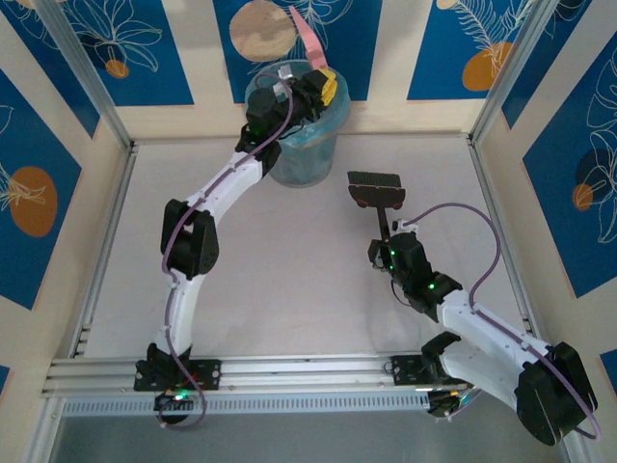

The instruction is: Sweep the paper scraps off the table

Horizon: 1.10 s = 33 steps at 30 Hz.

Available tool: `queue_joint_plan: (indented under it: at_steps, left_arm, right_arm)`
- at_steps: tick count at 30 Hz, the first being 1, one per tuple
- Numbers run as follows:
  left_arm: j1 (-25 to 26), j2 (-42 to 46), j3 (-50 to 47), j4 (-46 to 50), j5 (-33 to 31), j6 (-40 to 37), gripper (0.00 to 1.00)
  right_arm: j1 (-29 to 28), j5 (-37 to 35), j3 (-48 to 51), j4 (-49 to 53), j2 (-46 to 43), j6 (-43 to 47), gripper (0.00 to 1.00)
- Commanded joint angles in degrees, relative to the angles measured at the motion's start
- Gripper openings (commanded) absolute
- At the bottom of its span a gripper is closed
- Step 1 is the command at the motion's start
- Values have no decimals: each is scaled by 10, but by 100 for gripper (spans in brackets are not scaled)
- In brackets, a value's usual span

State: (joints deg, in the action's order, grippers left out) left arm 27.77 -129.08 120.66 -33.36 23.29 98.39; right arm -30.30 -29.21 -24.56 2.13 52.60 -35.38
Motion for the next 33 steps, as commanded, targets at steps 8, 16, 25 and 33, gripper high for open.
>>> queue_joint_plan:
  at_steps: [8,16,25,33]
  left_arm:
    - [6,6,-4,-108,-23,43,0]
    - [10,11,-5,-112,-12,38,0]
    - [31,68,-9,-30,77,-44,0]
    - [84,167,-64,133,181,-224,0]
  right_arm:
    - [0,-22,5,-35,-5,12,0]
    - [0,-21,5,-35,-4,13,0]
    - [0,-37,7,-28,-12,15,0]
    - [3,-47,10,-22,-17,14,0]
